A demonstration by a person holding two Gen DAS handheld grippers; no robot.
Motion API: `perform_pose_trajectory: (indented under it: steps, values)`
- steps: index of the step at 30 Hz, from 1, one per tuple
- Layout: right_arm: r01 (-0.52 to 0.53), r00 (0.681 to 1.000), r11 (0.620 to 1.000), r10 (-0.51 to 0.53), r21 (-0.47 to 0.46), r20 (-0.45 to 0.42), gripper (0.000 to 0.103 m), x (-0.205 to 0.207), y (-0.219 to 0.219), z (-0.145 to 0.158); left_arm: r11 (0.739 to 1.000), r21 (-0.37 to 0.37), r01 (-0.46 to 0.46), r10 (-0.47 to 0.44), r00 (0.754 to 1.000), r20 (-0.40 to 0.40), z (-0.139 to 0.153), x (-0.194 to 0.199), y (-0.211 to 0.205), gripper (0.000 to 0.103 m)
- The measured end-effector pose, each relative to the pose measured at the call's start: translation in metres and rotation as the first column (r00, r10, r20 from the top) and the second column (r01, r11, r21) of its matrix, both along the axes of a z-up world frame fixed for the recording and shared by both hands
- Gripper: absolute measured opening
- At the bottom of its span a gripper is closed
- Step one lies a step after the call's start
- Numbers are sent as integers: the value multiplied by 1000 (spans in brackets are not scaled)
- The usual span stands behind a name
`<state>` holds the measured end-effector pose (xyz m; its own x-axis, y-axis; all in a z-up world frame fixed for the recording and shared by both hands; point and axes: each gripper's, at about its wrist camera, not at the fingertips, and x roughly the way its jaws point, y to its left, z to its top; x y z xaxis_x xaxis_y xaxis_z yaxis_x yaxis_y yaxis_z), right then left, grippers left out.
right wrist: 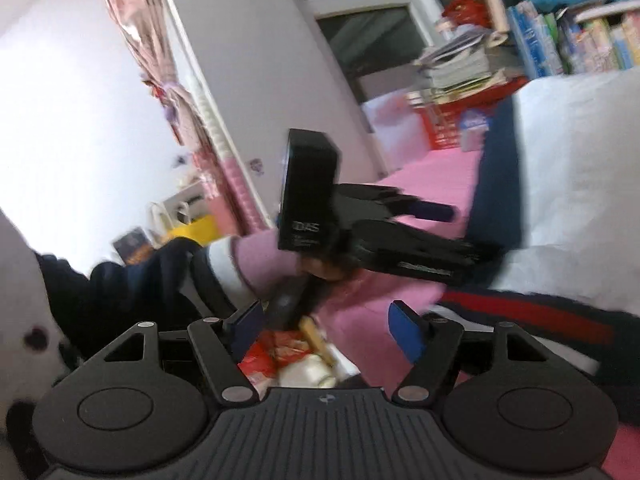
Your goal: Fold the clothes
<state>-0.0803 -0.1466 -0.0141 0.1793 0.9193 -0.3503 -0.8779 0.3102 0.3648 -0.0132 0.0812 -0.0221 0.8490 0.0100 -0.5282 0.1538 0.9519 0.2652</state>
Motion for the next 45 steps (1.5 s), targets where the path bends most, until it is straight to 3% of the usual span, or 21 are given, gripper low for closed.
perform_pose_trajectory:
  steps: [2, 5, 8, 10, 12, 15, 18, 20, 22, 26, 29, 34, 39, 42, 44, 45]
  values:
    - [124, 990, 990, -119, -60, 69, 70, -2, -23, 3, 1000, 25, 0, -1, 999, 52, 9, -15, -8, 70]
    - [327, 939, 939, -308, -110, 155, 70, -4, -65, 6, 999, 31, 42, -46, 988, 147, 30, -40, -24, 70]
    - [559, 813, 823, -519, -103, 263, 70, -3, -105, 9, 989, 67, 136, -147, 964, 221, 42, -59, -50, 71]
    - [669, 713, 735, -592, -113, 375, 70, -3, -120, 7, 973, 108, 205, -224, 952, 211, 40, -65, -71, 72]
    - [715, 656, 679, -566, -169, 500, 70, -7, -119, -1, 950, 143, 277, -300, 938, 172, 30, -67, -89, 72]
    - [724, 631, 634, -446, -274, 635, 70, -16, -116, -16, 919, 170, 356, -376, 921, 105, 12, -68, -108, 72]
    - [726, 616, 596, -344, -343, 709, 70, -19, -101, -32, 904, 187, 384, -401, 914, 66, 1, -65, -116, 72]
    - [760, 582, 551, -338, -345, 740, 69, -13, -96, -39, 899, 210, 384, -401, 915, 44, -5, -61, -119, 72]
    - [797, 545, 512, -383, -320, 746, 63, 0, -90, -42, 897, 228, 379, -395, 918, 28, -12, -60, -121, 72]
    - [852, 488, 457, -512, -257, 707, 33, 22, -96, -36, 906, 224, 359, -375, 927, 32, -16, -60, -125, 72]
    - [863, 475, 452, -573, -227, 668, 25, 37, -103, -29, 906, 219, 361, -380, 923, 53, -16, -61, -134, 72]
    - [859, 480, 486, -649, -164, 590, 21, 49, -104, -7, 872, 197, 447, -471, 877, 97, -7, -62, -164, 72]
    - [861, 479, 499, -729, -99, 489, 19, 55, -122, 15, 860, 211, 465, -496, 858, 131, -5, -50, -192, 72]
    - [865, 476, 497, -769, -68, 427, 19, 56, -135, 24, 864, 259, 431, -475, 870, 134, -10, -44, -200, 66]
    - [874, 461, 482, -781, -62, 421, 19, 54, -142, 25, 874, 326, 360, -422, 896, 143, -16, -41, -191, 54]
    - [878, 453, 474, -785, -61, 423, 19, 53, -145, 24, 878, 358, 319, -391, 909, 147, -19, -39, -186, 54]
